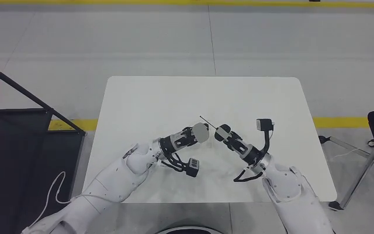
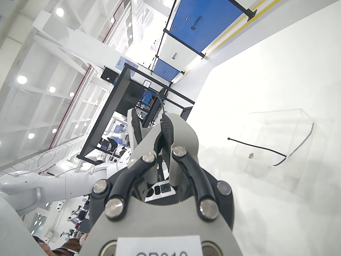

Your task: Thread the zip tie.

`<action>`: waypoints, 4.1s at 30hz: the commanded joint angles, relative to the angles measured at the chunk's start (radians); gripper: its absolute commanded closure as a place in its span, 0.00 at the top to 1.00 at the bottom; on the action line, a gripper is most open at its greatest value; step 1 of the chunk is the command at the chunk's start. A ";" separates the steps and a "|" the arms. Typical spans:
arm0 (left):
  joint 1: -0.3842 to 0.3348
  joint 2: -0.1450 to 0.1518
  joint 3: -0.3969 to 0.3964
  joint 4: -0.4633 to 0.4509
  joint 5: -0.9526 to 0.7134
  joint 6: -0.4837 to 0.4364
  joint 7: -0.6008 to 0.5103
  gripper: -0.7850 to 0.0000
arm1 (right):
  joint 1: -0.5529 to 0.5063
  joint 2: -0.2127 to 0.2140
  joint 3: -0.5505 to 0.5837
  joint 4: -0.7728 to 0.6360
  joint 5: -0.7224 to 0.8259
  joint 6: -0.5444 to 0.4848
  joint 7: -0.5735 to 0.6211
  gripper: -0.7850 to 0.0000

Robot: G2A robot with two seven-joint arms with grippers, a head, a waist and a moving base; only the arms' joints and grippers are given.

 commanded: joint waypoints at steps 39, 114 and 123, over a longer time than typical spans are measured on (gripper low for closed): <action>-0.042 -0.043 0.059 0.086 0.000 0.021 -0.071 0.30 | 0.000 -0.008 0.001 0.001 -0.006 -0.003 0.038 0.00; 0.253 0.104 -0.303 -0.351 -0.277 -0.175 0.322 1.00 | -0.045 -0.008 0.063 -0.020 -0.074 -0.121 0.008 0.00; 0.271 0.126 -0.385 -0.332 -0.861 -0.386 0.705 1.00 | -0.086 -0.001 0.102 -0.035 -0.100 -0.197 -0.007 0.00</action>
